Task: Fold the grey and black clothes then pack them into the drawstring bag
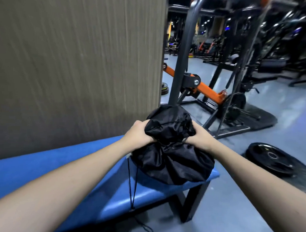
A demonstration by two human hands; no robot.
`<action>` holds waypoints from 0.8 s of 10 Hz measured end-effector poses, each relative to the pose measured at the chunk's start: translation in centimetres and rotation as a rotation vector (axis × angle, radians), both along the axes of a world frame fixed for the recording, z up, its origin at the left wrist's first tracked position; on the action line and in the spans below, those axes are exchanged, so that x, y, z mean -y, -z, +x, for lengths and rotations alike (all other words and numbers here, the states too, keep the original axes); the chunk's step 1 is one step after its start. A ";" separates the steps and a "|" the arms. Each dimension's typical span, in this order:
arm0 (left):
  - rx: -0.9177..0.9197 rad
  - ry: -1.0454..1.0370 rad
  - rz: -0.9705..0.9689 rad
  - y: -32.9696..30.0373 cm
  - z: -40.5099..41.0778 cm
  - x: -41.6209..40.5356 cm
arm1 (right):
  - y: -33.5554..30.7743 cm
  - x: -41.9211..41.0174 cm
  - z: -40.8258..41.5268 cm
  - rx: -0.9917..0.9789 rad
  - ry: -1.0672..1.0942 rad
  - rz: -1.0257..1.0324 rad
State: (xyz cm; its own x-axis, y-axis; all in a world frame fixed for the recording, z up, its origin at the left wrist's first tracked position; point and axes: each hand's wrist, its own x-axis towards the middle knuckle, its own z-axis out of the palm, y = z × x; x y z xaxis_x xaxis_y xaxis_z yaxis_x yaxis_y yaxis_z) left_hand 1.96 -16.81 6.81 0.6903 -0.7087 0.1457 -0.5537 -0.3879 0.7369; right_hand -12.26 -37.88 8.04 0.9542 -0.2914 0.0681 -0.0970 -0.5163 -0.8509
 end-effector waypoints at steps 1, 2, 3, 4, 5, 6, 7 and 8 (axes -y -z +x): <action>-0.041 0.052 0.080 4.2 1.4 2.8 | 3.9 3.1 0.3 -0.092 0.019 -0.039; -0.067 0.060 0.183 7.6 1.6 3.0 | 7.4 4.4 0.6 -0.185 0.030 -0.093; -0.164 0.041 0.194 9.7 1.7 2.1 | 9.5 4.9 1.2 -0.270 0.030 -0.085; -0.171 0.060 0.215 9.5 2.3 1.8 | 9.1 5.1 1.6 -0.290 0.023 -0.126; -0.108 0.066 0.232 8.3 2.5 0.8 | 8.0 5.2 1.4 -0.326 0.019 -0.200; -0.065 0.071 0.220 7.0 2.0 -0.6 | 6.7 4.7 0.4 -0.342 0.019 -0.226; -0.003 0.044 0.248 4.0 1.2 -3.4 | 3.1 3.2 -1.1 -0.319 0.025 -0.288; 0.064 0.008 0.248 2.0 0.3 -5.5 | 0.7 1.8 -2.1 -0.273 0.019 -0.382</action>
